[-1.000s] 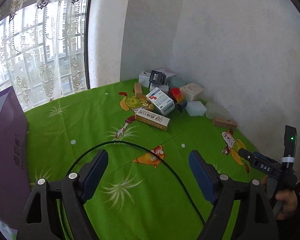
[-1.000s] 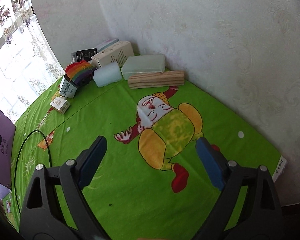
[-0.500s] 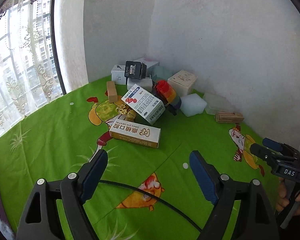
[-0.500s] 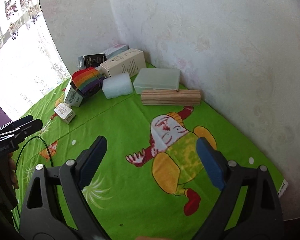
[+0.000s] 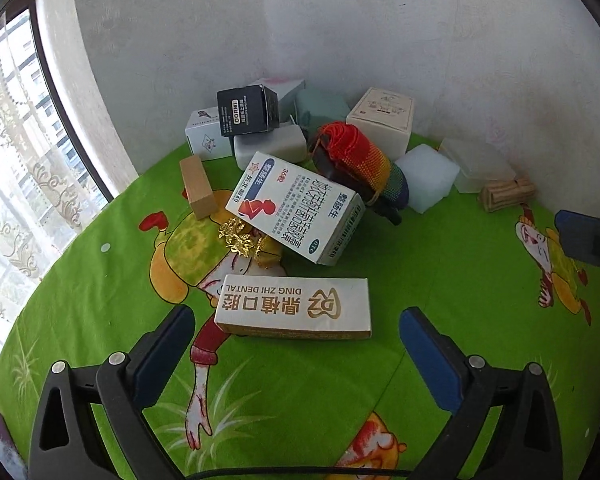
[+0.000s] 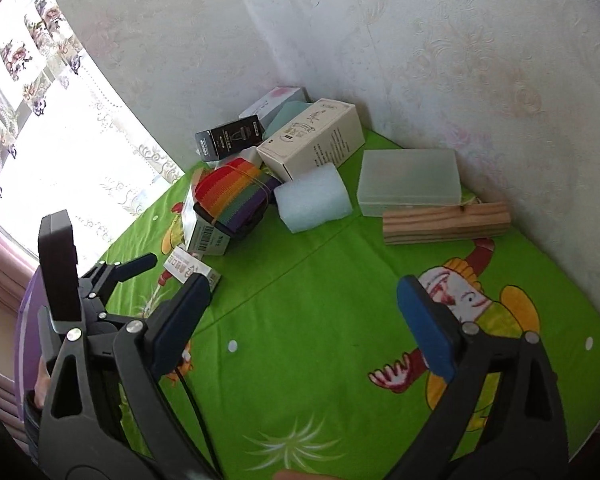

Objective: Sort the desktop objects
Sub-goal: 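Grasp the white dental box with the left gripper while the right grasps the rainbow strap roll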

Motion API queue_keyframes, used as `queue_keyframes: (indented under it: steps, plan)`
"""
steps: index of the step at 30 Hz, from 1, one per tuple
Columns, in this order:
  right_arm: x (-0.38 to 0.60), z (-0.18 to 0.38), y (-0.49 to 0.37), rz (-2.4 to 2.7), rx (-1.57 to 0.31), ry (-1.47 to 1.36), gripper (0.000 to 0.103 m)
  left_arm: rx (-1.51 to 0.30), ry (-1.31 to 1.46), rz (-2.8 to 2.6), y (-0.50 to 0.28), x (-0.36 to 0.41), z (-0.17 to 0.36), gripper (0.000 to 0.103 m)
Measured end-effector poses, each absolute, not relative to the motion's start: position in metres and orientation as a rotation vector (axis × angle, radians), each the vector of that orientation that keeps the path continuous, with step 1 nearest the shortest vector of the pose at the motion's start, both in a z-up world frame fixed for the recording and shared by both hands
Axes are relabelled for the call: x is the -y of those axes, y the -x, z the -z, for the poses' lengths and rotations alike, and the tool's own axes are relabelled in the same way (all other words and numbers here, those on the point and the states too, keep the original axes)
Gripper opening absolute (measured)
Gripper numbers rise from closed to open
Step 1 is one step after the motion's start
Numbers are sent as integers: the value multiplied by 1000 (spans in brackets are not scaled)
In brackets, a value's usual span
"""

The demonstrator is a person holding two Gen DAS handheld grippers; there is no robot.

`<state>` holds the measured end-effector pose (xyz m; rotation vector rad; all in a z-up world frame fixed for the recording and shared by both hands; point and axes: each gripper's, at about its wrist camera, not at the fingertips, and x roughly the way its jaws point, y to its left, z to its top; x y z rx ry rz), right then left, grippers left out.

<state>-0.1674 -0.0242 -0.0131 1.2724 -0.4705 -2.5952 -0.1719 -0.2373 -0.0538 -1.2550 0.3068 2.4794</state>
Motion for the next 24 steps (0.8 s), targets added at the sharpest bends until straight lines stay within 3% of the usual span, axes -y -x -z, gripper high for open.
queue_keyframes:
  steps: [4,7,16,24]
  plan:
    - [38,11,181,2593,511,-1278,95,-324,1275,-2458,181,235,62,101]
    - [47,13,193,2584,552,-1287,95,-301,1267,-2425,181,234,65,84]
    - [59,34,235,2414,968,-1423,95,-252,1272,-2490,157,245,59,84]
    - [69,44,258,2394,1105,-1499,95,-135,1244,-2765,96,281,15,84]
